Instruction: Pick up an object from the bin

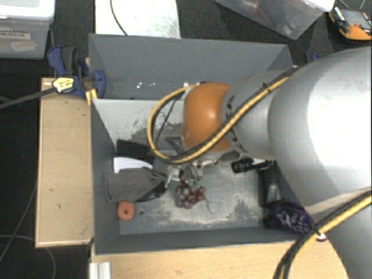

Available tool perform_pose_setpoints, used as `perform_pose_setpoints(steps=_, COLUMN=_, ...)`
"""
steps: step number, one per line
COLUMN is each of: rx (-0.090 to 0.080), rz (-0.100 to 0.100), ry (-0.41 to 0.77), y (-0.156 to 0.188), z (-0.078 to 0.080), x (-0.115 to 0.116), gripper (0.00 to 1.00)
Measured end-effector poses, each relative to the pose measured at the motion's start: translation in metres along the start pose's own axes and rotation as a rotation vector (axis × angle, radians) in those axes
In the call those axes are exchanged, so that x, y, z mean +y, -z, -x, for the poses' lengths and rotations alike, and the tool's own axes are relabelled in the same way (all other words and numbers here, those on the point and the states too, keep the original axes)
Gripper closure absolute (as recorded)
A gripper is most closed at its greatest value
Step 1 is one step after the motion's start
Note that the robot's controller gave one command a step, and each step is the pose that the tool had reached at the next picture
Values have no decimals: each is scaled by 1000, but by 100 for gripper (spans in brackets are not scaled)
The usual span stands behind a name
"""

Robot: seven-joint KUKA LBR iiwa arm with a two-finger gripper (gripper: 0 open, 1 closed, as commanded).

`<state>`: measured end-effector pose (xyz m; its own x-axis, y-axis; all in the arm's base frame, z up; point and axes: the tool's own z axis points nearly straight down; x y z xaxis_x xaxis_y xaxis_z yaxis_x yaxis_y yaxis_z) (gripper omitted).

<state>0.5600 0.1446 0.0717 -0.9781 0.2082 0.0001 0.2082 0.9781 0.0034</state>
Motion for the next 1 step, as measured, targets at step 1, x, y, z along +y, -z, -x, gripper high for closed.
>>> perform_pose_setpoints(steps=1, rx=0, rz=0, ry=1, y=14, z=0, x=0, gripper=100)
